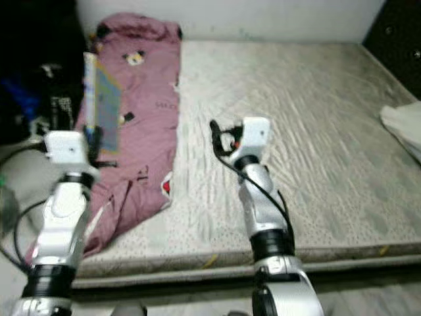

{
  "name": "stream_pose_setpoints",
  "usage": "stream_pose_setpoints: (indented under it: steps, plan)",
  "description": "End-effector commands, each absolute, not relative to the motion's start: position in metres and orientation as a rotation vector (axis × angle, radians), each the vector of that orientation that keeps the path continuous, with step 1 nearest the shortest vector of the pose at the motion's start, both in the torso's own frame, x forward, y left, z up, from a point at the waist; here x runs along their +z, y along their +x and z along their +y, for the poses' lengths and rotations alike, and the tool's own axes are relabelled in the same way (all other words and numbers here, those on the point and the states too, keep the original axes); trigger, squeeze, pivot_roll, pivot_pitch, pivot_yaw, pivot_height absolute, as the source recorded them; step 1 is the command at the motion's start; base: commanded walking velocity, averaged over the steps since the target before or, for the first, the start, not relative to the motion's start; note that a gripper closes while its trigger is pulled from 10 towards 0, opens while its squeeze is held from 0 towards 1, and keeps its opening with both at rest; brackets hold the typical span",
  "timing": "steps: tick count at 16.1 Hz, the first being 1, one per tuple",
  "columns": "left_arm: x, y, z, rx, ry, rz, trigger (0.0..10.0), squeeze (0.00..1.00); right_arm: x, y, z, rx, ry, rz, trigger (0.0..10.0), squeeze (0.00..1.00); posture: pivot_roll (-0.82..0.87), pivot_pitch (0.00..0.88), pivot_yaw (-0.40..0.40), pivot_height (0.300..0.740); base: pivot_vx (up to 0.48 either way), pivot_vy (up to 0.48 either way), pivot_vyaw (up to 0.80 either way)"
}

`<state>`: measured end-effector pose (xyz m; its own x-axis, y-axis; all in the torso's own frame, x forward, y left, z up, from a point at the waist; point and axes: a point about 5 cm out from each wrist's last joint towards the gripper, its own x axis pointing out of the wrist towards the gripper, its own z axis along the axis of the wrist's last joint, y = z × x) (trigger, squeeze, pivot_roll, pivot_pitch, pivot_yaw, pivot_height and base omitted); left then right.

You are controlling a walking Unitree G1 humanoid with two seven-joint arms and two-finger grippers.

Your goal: Clean up the room

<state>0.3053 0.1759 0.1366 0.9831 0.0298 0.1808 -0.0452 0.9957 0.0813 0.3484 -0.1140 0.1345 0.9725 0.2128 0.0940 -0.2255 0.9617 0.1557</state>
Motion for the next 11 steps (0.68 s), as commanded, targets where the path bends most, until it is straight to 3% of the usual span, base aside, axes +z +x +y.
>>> stream_pose_setpoints:
  steps: [1,11]
  plan:
    - [0.1425,0.3064,0.1741,0.026,0.083,-0.215,10.0,0.0,0.1325,0.3486,-0.1142,0.207,0.162,-0.073,10.0,0.0,-0.06,0.0,-0.017,0.74,0.0,0.0,0.0]
    - [0.1425,0.3093,0.1691,0.019,0.087,-0.213,10.0,0.0,0.1293,0.3521,-0.1155,0.175,0.123,-0.049,10.0,0.0,-0.07,0.0,-0.02,0.74,0.0,0.0,0.0]
